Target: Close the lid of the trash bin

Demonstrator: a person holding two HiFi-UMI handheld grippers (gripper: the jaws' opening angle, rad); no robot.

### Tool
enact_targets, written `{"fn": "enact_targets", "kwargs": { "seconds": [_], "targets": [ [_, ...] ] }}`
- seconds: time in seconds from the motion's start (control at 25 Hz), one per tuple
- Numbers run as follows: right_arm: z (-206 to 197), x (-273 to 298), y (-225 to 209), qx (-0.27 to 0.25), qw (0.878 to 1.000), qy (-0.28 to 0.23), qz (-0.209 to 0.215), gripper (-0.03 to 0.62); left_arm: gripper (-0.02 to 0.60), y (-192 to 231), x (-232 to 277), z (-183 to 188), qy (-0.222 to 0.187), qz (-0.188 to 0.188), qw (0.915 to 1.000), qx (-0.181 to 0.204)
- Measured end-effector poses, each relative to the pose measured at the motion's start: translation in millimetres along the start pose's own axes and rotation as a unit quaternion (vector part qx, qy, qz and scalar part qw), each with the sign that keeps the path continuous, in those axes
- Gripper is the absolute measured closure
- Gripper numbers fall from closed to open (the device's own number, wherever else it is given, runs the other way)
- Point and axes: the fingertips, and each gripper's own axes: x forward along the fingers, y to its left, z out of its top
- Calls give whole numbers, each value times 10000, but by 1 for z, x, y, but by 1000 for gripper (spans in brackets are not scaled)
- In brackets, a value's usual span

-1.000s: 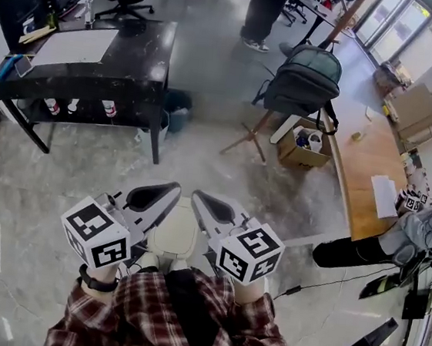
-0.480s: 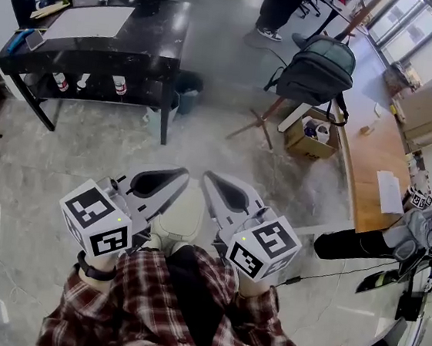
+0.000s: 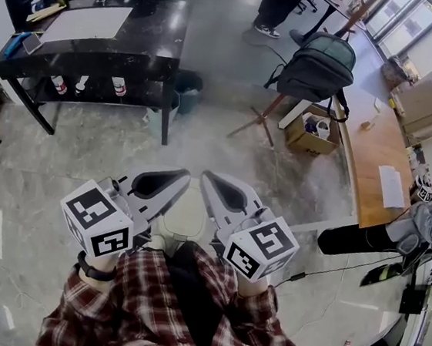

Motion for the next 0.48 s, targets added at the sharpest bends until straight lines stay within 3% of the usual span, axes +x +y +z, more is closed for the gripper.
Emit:
{"fn": "enact_targets", "kwargs": {
  "seconds": [0.48],
  "targets": [
    [-10, 2, 0, 78, 9999, 18, -124, 582, 571, 3, 2, -11, 88, -182, 9998, -71]
  ]
}}
